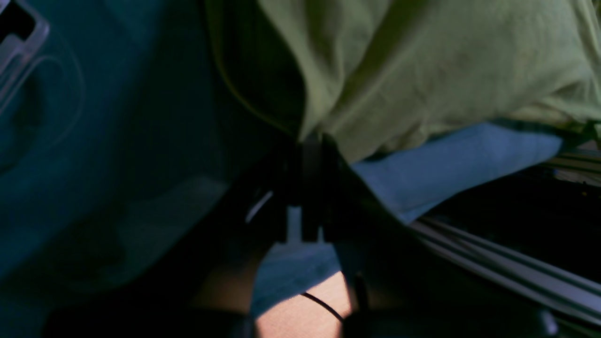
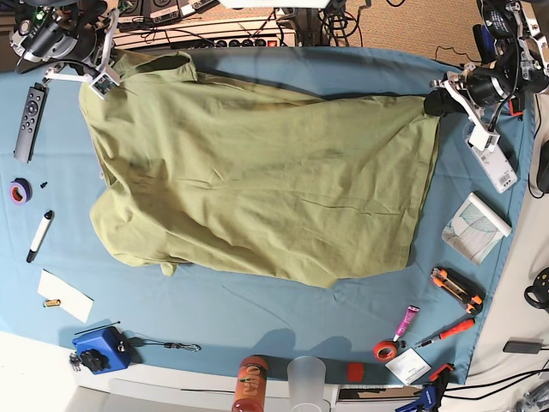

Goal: Layout the t-shirt on the table in an organized manner, then fold the t-shirt properly
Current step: 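Pull the shoulder fabric away from the left gripper and release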

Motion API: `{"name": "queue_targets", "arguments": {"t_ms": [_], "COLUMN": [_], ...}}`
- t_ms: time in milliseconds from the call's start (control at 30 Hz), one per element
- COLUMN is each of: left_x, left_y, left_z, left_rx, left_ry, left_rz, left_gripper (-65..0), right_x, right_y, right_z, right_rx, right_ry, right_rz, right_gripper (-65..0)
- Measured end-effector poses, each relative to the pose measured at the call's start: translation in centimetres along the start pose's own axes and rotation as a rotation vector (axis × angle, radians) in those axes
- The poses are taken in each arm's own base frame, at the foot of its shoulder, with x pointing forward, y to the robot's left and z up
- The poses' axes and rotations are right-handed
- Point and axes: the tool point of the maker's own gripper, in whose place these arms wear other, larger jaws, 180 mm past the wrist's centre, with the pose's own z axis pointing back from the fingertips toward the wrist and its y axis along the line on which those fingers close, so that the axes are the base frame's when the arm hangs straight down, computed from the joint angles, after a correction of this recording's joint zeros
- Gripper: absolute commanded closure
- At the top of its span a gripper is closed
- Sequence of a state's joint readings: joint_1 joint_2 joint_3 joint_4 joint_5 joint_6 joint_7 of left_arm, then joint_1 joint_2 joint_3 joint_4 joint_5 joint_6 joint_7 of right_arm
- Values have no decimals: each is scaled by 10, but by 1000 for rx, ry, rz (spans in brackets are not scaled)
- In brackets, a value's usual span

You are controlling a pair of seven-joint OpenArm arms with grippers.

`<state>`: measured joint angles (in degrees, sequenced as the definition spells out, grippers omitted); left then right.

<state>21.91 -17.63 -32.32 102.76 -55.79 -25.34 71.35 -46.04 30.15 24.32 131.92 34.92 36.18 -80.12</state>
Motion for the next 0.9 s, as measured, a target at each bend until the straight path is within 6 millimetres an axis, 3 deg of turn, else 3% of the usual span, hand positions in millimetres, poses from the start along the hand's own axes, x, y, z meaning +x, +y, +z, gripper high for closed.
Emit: {"name": "queue_targets", "arguments": {"t_ms": [100, 233, 367, 533, 667, 767, 900], "left_x": [0, 0, -1, -1, -1, -1, -1], "left_y": [0, 0, 0, 0, 0, 0, 0], "left_z": [0, 0, 0, 0, 0, 0, 0], "left_rx": [0, 0, 0, 1, 0, 0, 0], "left_ry": [0, 0, 2, 5, 5, 4, 5], "left_rz": [0, 0, 1, 1, 1, 1, 1], "left_gripper": [0, 0, 0, 0, 0, 0, 0], "right_x": [-3, -5, -14, -17, 27, 37, 36], "right_y": [2, -5, -48, -111, -148, -171, -208], "right_z": [0, 1, 20, 65, 100, 99, 72], "right_rx": [6, -25, -178, -404, -537, -545, -472], "right_ry": [11, 24, 35, -41, -344, -422, -455], "right_rz": [6, 8, -45, -179, -204, -279, -415], "right_gripper": [-184, -190, -190, -189, -189, -189, -189]}}
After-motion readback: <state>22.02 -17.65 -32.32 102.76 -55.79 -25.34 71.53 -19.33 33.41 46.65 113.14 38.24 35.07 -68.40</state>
